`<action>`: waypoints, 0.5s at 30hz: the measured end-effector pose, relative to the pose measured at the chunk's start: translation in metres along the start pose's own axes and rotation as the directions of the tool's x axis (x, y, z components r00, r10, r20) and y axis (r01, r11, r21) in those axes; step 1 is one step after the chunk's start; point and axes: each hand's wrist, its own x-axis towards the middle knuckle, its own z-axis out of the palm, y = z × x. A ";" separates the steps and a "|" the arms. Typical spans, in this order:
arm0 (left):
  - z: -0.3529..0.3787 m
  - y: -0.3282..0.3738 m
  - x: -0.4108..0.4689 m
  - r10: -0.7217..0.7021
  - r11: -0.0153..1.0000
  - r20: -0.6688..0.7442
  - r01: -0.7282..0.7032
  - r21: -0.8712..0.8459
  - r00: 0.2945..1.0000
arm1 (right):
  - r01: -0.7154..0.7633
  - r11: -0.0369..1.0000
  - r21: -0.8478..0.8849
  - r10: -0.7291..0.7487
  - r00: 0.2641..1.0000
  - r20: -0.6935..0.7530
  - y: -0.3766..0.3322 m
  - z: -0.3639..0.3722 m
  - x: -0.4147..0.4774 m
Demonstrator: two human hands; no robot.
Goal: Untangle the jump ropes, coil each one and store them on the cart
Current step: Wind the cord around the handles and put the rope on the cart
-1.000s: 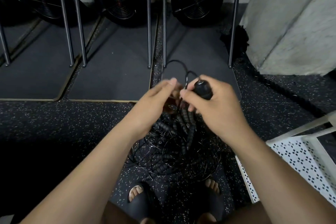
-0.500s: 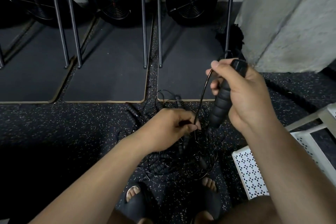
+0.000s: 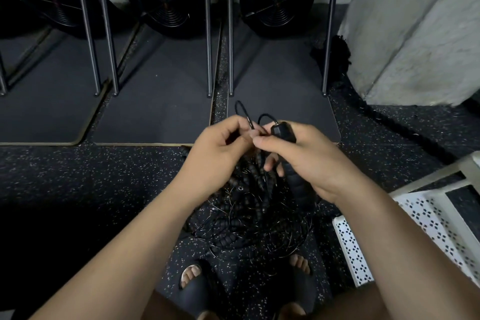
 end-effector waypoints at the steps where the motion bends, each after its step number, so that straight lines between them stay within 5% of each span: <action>1: -0.001 0.001 0.001 -0.005 0.998 -0.029 0.003 -0.064 1.000 | -0.003 1.000 -0.027 0.003 1.000 0.009 0.000 0.001 0.000; 5: -0.005 0.003 0.004 -0.064 0.955 -0.143 0.019 -0.297 0.988 | -0.016 0.960 -0.278 0.024 0.999 0.025 0.007 0.008 -0.001; 15: -0.022 0.002 0.011 -0.125 0.900 -0.266 -0.004 -0.435 0.956 | 0.008 0.860 -0.510 0.035 0.997 0.075 0.015 0.017 0.001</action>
